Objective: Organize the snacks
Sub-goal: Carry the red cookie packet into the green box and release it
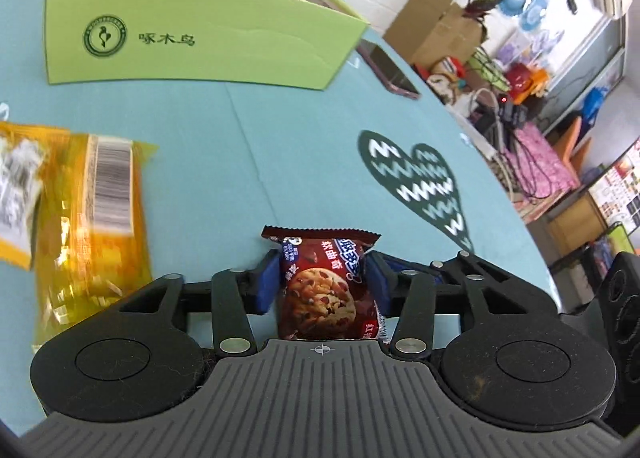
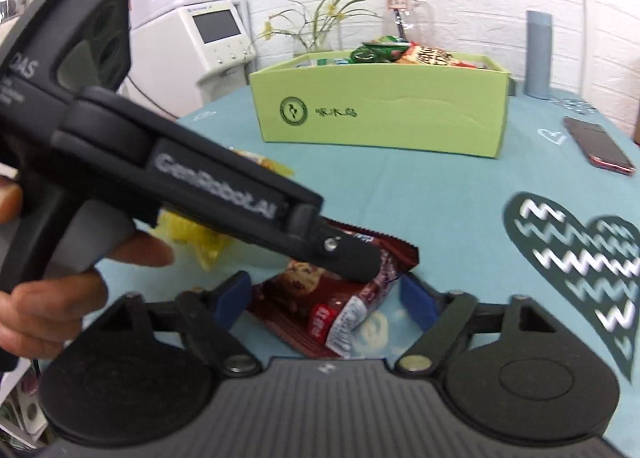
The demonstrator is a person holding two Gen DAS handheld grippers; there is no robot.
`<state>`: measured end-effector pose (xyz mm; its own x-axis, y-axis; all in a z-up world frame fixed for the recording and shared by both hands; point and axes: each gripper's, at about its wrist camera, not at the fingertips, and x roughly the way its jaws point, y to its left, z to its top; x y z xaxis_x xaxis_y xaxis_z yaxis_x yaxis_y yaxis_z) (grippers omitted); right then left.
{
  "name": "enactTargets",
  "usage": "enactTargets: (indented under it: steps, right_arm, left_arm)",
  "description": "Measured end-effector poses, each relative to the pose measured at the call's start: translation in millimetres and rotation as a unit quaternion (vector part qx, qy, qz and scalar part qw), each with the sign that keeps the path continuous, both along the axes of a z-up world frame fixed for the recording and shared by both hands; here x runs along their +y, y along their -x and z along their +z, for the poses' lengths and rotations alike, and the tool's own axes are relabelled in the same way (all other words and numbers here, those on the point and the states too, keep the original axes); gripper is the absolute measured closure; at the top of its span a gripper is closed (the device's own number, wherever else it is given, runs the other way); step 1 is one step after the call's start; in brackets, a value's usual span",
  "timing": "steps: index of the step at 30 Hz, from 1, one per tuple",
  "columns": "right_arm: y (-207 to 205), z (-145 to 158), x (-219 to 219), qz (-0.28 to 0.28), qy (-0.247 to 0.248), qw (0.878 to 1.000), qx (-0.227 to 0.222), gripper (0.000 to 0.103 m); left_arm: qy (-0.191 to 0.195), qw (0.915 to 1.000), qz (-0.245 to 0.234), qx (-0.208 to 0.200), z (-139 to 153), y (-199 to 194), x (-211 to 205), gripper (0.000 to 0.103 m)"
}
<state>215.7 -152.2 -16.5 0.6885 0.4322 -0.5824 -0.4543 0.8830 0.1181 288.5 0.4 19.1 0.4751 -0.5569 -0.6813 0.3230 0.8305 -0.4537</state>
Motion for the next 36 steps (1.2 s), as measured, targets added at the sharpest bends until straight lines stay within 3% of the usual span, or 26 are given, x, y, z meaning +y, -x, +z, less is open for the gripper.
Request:
enactTargets:
  steps: [4,5,6,7,9,11,16,20,27,31,36]
  right_arm:
    - [5,5,3,0.001,0.002,1.000,-0.007,0.014]
    - [6,3,4,0.007,0.000,1.000,-0.003,0.016]
    - [5,0,6,0.016,-0.001,1.000,0.003,0.025]
    - [6,2,8,0.017,0.008,1.000,-0.003,0.029]
    - [3,10,11,0.021,0.021,1.000,-0.009,0.032]
    - [-5,28,9,0.025,0.027,0.998,-0.042,0.032]
    - [-60,81,7,0.029,0.051,0.990,-0.132,0.027]
    - [-133,107,4,0.027,0.064,0.986,-0.151,0.025]
    - [-253,91,-1,0.030,0.042,0.995,-0.086,0.026]
    - [-272,68,-5,0.039,0.021,0.998,-0.053,0.018]
    - [-277,62,8,0.038,0.025,0.997,-0.055,0.013]
  left_arm:
    - [-0.023,0.9996,0.007,-0.012,5,10,0,0.054]
    - [-0.029,0.9994,0.006,-0.017,4,13,0,0.054]
    - [-0.034,0.9991,0.003,-0.026,4,16,-1,0.057]
    - [-0.043,0.9985,0.001,-0.033,4,18,-2,0.073]
    - [-0.041,0.9986,0.000,-0.033,9,15,-4,0.077]
    - [-0.034,0.9974,0.001,-0.063,27,5,-5,0.078]
    - [-0.011,0.9920,0.007,-0.126,91,-57,-7,0.078]
    - [-0.024,0.9891,0.015,-0.144,119,-132,-17,0.078]
    - [-0.062,0.9918,0.027,-0.109,96,-240,-30,0.081]
    - [-0.079,0.9906,0.026,-0.108,71,-250,-35,0.079]
    - [-0.089,0.9875,0.022,-0.128,70,-246,-36,0.069]
